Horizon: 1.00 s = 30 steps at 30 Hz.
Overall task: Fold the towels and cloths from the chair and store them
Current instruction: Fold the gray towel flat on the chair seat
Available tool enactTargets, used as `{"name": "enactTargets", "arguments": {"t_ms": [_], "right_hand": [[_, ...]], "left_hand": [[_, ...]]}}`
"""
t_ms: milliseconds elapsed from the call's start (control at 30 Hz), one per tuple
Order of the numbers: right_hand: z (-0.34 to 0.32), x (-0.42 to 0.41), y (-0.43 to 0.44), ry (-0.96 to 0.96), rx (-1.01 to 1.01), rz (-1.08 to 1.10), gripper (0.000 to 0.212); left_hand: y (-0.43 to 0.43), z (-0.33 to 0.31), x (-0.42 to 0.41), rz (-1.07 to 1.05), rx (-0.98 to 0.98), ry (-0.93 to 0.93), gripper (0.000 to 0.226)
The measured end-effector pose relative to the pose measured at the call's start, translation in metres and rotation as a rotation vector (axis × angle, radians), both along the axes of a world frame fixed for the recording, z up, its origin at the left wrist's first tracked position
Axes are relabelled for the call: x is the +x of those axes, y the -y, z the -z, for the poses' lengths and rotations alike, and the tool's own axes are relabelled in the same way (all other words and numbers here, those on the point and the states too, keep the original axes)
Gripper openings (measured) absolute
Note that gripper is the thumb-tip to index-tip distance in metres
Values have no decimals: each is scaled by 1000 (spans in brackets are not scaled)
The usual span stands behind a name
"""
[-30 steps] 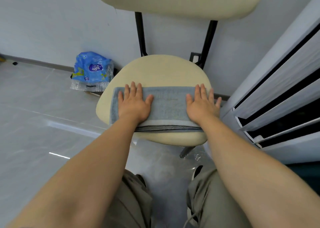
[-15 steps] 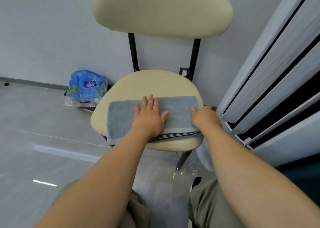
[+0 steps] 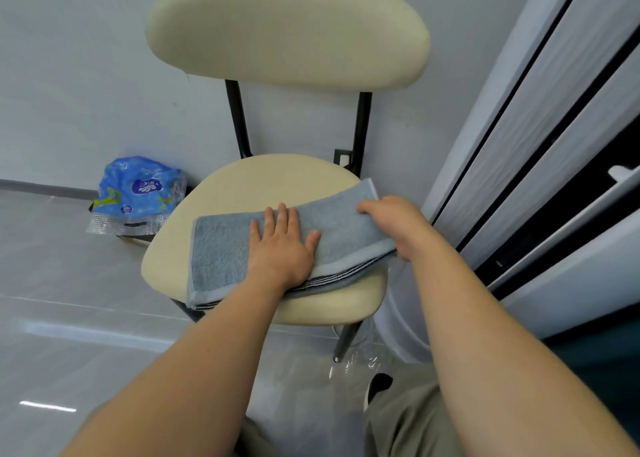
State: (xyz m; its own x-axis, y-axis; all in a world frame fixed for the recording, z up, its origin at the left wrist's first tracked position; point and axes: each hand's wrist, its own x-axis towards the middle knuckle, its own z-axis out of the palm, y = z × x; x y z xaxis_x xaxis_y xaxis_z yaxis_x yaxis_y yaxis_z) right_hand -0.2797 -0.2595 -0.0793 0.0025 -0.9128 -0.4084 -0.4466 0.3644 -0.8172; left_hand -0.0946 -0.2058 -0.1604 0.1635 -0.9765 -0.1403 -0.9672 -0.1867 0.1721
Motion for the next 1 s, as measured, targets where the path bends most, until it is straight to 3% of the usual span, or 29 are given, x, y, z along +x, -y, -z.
{"name": "enactTargets", "arguments": {"t_ms": [67,200,400,533,600,667,767,800,900,1000], "right_hand": [[-11,-1,0,-47,-84,-71,12],[-25,-4,1,-435,-276,-174,21],[-37,7,-4,-519,-326,-182,24],[-44,12,-11,-483,-333,-214,20],[-50,16,-16,-450,-314,-220,21],[-54,25,-22,-381,-274,-226,22],[-57,45,-33,-319,-270,-257,21],[-56,54,-37,-326,-286,-282,21],[-47,88,-50,-339,-301,-397,24],[-26,122,-63,-295,-247,-499,15]], "left_hand": [[2,-1,-5,-2,-1,-12,79],[6,-2,-26,16,-1,-31,77],[6,-4,-59,104,-25,-59,70],[17,-30,-52,132,-105,-206,55],[18,-54,-32,27,-220,-262,44],[15,-73,3,-222,-258,-294,44],[8,-80,56,-502,-48,-256,22],[6,-81,67,-566,56,-312,10],[2,-76,89,-708,209,-728,17],[-9,-73,99,-780,278,-947,27]]}}
